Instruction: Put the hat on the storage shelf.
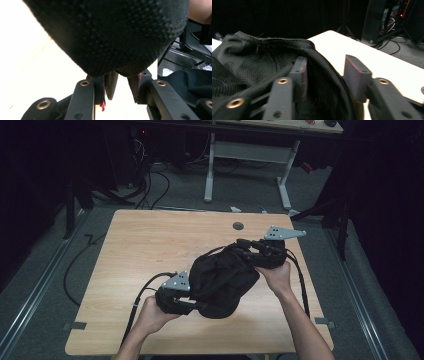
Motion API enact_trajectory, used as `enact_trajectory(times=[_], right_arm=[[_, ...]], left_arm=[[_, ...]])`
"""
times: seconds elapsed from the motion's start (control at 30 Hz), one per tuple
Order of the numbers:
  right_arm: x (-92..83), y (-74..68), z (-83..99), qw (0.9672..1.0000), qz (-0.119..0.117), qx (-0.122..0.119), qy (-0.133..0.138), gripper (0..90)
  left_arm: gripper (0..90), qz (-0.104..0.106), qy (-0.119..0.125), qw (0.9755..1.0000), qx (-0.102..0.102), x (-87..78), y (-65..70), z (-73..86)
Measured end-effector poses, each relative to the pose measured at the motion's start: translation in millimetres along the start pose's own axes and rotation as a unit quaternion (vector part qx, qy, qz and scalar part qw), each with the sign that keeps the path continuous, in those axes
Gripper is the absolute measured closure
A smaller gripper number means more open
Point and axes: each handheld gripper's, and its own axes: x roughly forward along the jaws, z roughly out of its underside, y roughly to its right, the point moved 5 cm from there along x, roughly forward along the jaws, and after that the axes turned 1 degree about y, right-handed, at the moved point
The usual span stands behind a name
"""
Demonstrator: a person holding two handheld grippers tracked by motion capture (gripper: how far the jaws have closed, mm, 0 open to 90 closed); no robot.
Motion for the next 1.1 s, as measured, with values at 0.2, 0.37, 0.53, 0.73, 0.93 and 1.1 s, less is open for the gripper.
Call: enact_trajectory(times=[0.2, 0.37, 0.53, 0.73, 0.93, 1.1], right_arm=[[-11.7, 3.7, 0.4, 0.9999, 0.008, 0.008, 0.01, 44.5], [-20.9, 9.3, 7.1, 0.9995, 0.028, 0.014, 0.009, 43.9], [-24.4, 10.5, 16.1, 0.9984, 0.056, 0.008, -0.008, 45.9], [-24.9, 14.6, 37.3, 0.9959, 0.078, 0.02, -0.041, 47.7], [-25.2, 14.6, 52.2, 0.994, 0.088, 0.019, -0.063, 47.6], [-25.9, 20.0, 72.9, 0.9913, 0.095, 0.034, -0.084, 47.1]], left_arm=[[69.1, -0.016, 0.018, 0.9997, -0.002, -6.7, -4.4, -3.9], [69.0, -0.032, 0.039, 0.9987, -0.013, -13.6, -9.7, -8.4], [68.8, -0.048, 0.052, 0.9974, -0.015, -17.6, -12.4, -11.1], [68.7, -0.058, 0.072, 0.9955, -0.019, -22.6, -14.6, -16.8], [69.0, -0.064, 0.091, 0.9937, -0.014, -28.6, -12.6, -22.0], [69.7, -0.068, 0.105, 0.9921, -0.008, -31.9, -10.9, -25.1]])
